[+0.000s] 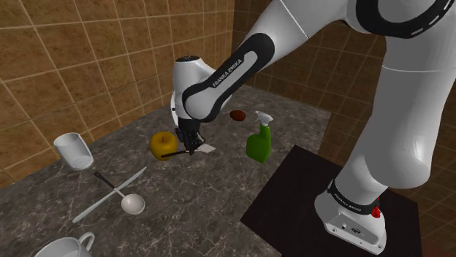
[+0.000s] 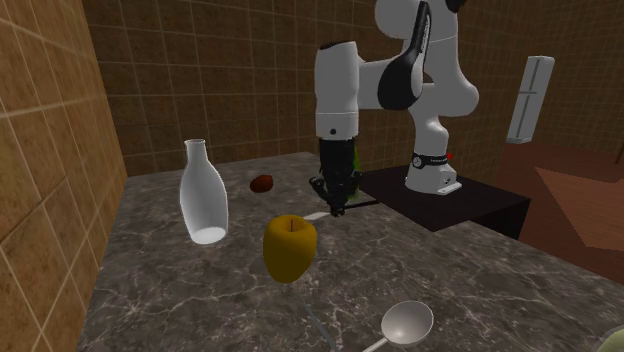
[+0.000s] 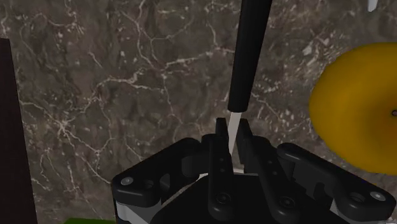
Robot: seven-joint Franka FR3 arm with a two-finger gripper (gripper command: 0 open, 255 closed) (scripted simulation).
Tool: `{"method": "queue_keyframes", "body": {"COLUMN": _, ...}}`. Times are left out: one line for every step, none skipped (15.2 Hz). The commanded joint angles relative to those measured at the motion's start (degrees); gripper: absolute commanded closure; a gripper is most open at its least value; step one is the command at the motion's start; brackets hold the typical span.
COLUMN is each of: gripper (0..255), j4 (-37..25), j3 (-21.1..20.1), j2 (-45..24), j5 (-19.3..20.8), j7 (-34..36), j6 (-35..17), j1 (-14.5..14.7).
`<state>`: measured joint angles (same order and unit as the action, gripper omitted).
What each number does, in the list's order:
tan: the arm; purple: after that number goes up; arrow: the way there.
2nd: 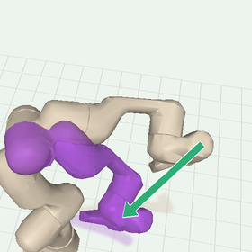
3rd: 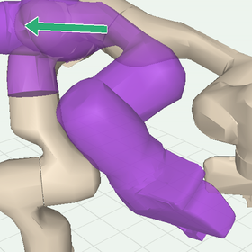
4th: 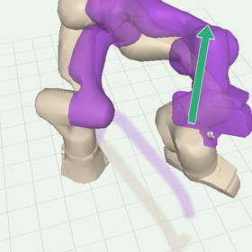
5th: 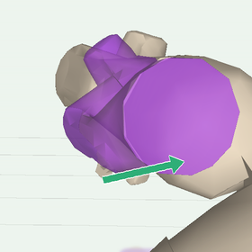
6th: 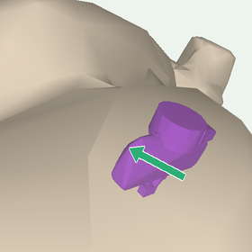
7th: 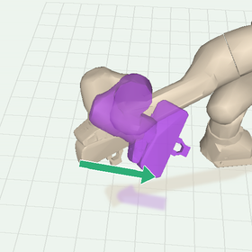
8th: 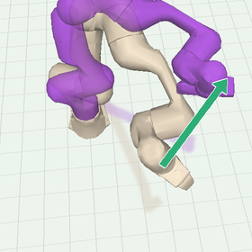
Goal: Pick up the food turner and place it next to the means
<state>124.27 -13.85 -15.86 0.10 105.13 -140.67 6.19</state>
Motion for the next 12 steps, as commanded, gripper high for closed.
{"method": "queue_keyframes", "body": {"gripper": 255, "j4": 0.9, "j3": -0.87, "j2": 0.43, "j5": 0.3, "j7": 3.12, "j6": -0.6, "j1": 1.94}}
{"method": "queue_keyframes", "body": {"gripper": 255, "j4": 1.32, "j3": -1.3, "j2": 0.67, "j5": 0.42, "j7": 4.54, "j6": -0.84, "j1": 2.84}}
{"method": "queue_keyframes", "body": {"gripper": 255, "j4": 1.66, "j3": -1.7, "j2": 0.86, "j5": 0.56, "j7": 5.93, "j6": -1.06, "j1": 3.73}}
{"method": "queue_keyframes", "body": {"gripper": 255, "j4": 1.76, "j3": -1.6, "j2": 0.26, "j5": 0.78, "j7": 6.05, "j6": -1.73, "j1": 3.8}}
{"method": "queue_keyframes", "body": {"gripper": 255, "j4": 1.84, "j3": -1.5, "j2": -0.35, "j5": 1.0, "j7": 6.17, "j6": -2.41, "j1": 3.88}}
{"method": "queue_keyframes", "body": {"gripper": 255, "j4": 1.91, "j3": -1.39, "j2": -0.96, "j5": 1.23, "j7": 6.3, "j6": -3.07, "j1": 3.97}}
{"method": "queue_keyframes", "body": {"gripper": 255, "j4": 1.96, "j3": -1.28, "j2": -1.59, "j5": 1.46, "j7": 6.43, "j6": -3.74, "j1": 4.06}}
{"method": "queue_keyframes", "body": {"gripper": 255, "j4": 2.0, "j3": -1.15, "j2": -2.22, "j5": 1.7, "j7": 6.55, "j6": -4.4, "j1": 4.16}}
{"method": "queue_keyframes", "body": {"gripper": 255, "j4": 2.03, "j3": -1.02, "j2": -2.86, "j5": 1.93, "j7": 6.68, "j6": -5.05, "j1": 4.26}}
{"method": "queue_keyframes", "body": {"gripper": 255, "j4": 2.05, "j3": -0.89, "j2": -3.51, "j5": 2.17, "j7": 6.81, "j6": -5.7, "j1": 4.36}}
{"method": "queue_keyframes", "body": {"gripper": 255, "j4": 2.05, "j3": -0.74, "j2": -4.16, "j5": 2.41, "j7": 6.95, "j6": -6.34, "j1": 4.47}}
{"method": "queue_keyframes", "body": {"gripper": 255, "j4": 2.04, "j3": -0.6, "j2": -4.82, "j5": 2.65, "j7": 7.08, "j6": -6.98, "j1": 4.58}}
